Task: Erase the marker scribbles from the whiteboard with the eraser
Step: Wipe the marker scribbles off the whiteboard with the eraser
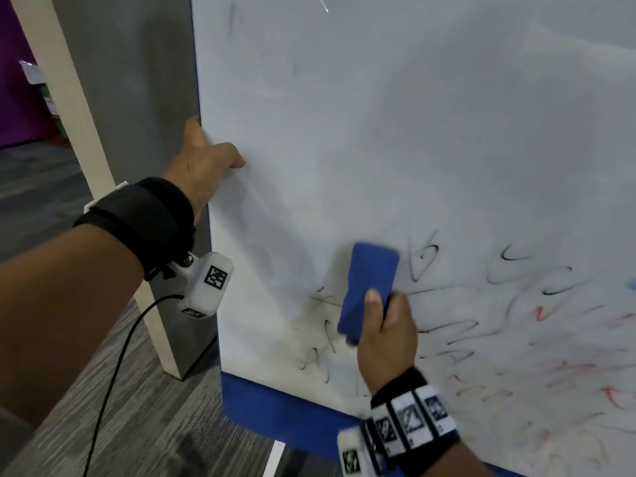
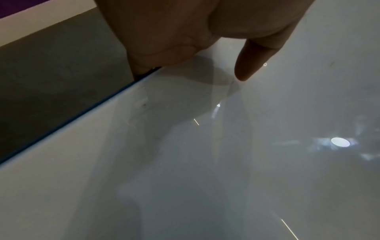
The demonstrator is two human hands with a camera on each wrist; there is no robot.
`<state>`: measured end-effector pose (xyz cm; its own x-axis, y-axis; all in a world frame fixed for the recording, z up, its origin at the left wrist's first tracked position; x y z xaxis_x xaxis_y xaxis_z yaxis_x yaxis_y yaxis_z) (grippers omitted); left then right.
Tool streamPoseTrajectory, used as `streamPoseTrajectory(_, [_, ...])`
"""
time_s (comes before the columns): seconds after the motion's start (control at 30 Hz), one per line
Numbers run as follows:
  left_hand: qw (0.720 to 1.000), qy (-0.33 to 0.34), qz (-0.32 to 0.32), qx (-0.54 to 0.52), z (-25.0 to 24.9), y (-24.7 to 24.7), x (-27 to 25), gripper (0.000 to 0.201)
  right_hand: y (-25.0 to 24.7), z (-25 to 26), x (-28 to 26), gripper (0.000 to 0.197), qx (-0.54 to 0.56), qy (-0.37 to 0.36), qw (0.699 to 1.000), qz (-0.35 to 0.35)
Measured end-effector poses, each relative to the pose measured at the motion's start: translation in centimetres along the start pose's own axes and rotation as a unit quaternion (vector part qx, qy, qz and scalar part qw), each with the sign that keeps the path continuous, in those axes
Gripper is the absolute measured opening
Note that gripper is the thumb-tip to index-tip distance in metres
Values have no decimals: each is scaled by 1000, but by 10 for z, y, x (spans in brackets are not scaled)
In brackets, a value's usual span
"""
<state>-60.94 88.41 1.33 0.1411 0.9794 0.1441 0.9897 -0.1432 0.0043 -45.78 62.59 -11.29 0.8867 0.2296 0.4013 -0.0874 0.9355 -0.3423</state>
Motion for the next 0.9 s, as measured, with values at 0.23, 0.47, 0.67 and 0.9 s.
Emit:
streamPoseTrajectory(0.23, [1000,5,-1,13,1,0,1,92,-18,24,19,33,80,25,995,-56])
streamPoseTrajectory(0.47, [1000,12,-2,17,2,-1,1,71,-2,-18,-14,43,33,66,997,17])
streamPoseTrajectory(0.67, [1000,23,7,11,2,1,1,61,-39,15,30,29,101,49,990,-89])
streamPoseTrajectory(0.9, [1000,25,2,2,4,1,5,49,-40,-46,-4,37,54,115,991,-46])
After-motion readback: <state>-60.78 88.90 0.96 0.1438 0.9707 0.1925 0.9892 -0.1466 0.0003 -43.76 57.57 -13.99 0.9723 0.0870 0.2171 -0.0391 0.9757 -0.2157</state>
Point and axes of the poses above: each hand's wrist, its own x-axis towards the middle knuckle, its own y-axis out of the palm, z = x × y, the point moved 4 cm from there along x, towards the middle knuckle, and after that the axes turned 15 degrees about -z, right-handed, at the moved point
